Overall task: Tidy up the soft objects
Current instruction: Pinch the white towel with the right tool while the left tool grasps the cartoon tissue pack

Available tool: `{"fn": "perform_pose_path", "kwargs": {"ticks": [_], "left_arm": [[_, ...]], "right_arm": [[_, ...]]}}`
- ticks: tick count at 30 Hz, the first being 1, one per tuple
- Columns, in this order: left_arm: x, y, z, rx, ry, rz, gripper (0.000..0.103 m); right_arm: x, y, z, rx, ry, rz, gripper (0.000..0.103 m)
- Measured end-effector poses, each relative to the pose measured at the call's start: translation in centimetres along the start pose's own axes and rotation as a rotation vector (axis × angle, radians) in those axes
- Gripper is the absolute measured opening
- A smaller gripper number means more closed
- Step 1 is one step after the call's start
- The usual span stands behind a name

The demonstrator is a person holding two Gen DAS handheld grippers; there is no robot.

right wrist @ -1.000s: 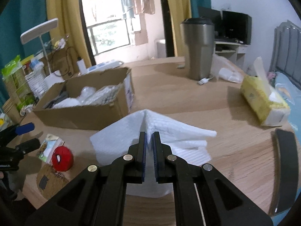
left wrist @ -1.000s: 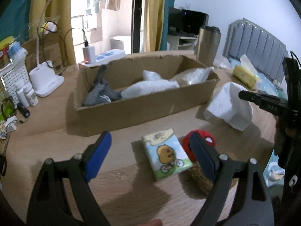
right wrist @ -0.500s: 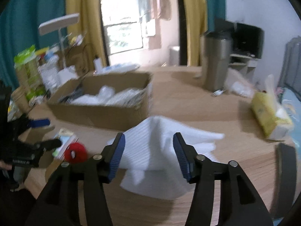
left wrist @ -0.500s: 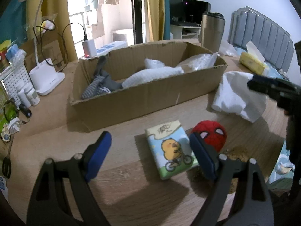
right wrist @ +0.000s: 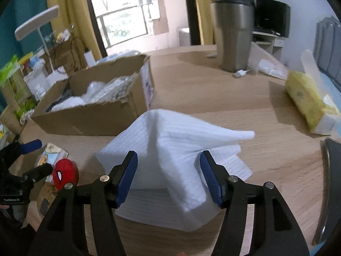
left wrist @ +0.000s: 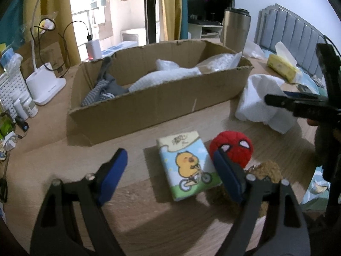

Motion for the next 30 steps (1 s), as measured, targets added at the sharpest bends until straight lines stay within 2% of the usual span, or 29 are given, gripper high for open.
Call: {"fn": "perform_pose_path", "kwargs": {"ticks": [2,9,16,18,23,24,30], "left_arm": [[-0.1,0.0,0.0,0.0,0.006,0.0,0.073],[-0.3,0.0,0.4,-0.008,0.013,0.003,0.056],[-0.7,-0.2,0.3,-0.004,0.021,-0.007,0.057],[-0.6,-0.2,0.1,0.002,0.015,-0.006,0.057],[-0.6,0.4,-1.0,0.051,0.018,-0.016,0.055],[-0.6,0.5,-1.1,0.057,0.018,-0.015,0.052],[-0.5,0.3,-0.6,0.027,0.035,-0.009,0.049]], "right_arm": [[1.3,0.3,-0.7,0.032,-0.022,0.045,0.064],[2.5,0.7,-0.9,0.03,0.032,0.117,0.064],[2.7,0.7,-0.8,0.009,0.049,0.141,0.021],[2.6,0.7,-0.8,0.004,0.044,0.137,0.014],[2.4,0.4,-0.1,-0.036,0.022,0.122,0.008],[2.2,0.3,0.3,-0.054,0.018,0.113,0.008],[1.8,-0.2,1.6,-0.111,-0.019,0.072,0.007]]}}
Point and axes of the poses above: each gripper's, at about its wrist camera, not at the fingertips, and z roughly against the way its jaws point, x to its left, y to its underside, the point moved 6 cm from there along -z, roughly the way its jaws point, and after that the axes turned 9 degrees about y, right-handed, at the moved point
